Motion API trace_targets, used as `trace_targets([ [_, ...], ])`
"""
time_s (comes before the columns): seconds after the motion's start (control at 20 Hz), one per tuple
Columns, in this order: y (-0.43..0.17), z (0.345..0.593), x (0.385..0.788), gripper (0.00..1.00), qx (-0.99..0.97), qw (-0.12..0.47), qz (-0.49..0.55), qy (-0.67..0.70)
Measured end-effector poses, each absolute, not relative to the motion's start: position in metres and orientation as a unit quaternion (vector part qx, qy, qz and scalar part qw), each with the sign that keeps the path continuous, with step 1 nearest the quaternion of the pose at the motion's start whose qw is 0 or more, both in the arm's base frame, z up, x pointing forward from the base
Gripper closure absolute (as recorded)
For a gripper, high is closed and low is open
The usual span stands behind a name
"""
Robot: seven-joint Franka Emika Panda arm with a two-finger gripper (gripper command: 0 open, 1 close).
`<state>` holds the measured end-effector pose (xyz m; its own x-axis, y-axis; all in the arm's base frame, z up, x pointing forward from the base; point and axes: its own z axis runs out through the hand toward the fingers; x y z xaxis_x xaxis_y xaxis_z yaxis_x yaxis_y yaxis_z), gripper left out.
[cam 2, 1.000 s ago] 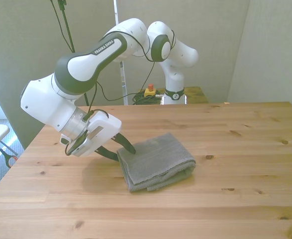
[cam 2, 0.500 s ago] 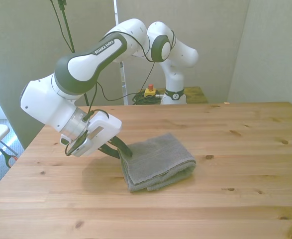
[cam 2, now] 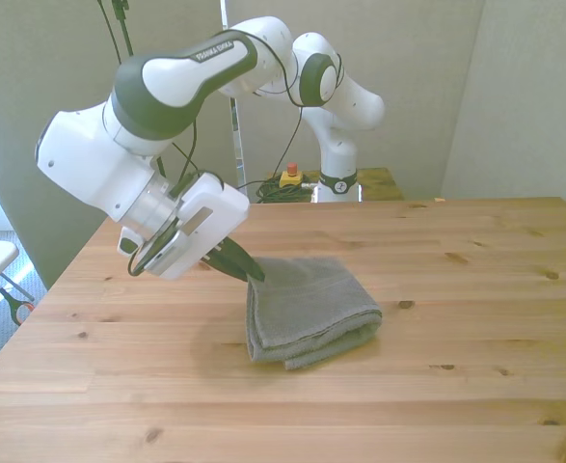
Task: Unfold the towel
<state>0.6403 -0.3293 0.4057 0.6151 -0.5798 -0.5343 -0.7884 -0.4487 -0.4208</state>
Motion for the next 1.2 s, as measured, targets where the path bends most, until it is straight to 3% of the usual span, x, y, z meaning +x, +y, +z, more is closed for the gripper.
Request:
trace_targets([
  [0.3, -0.268, 0.435, 0.635, 1.0, -0.856, 0.328, 0.165, 0.363],
  [0.8, -0.183, 0.446, 0.613, 1.0, -0.89, 0.313, 0.147, 0.298],
  [1.2, -0.127, 0.438, 0.584, 1.0, -0.938, 0.295, 0.133, 0.127],
])
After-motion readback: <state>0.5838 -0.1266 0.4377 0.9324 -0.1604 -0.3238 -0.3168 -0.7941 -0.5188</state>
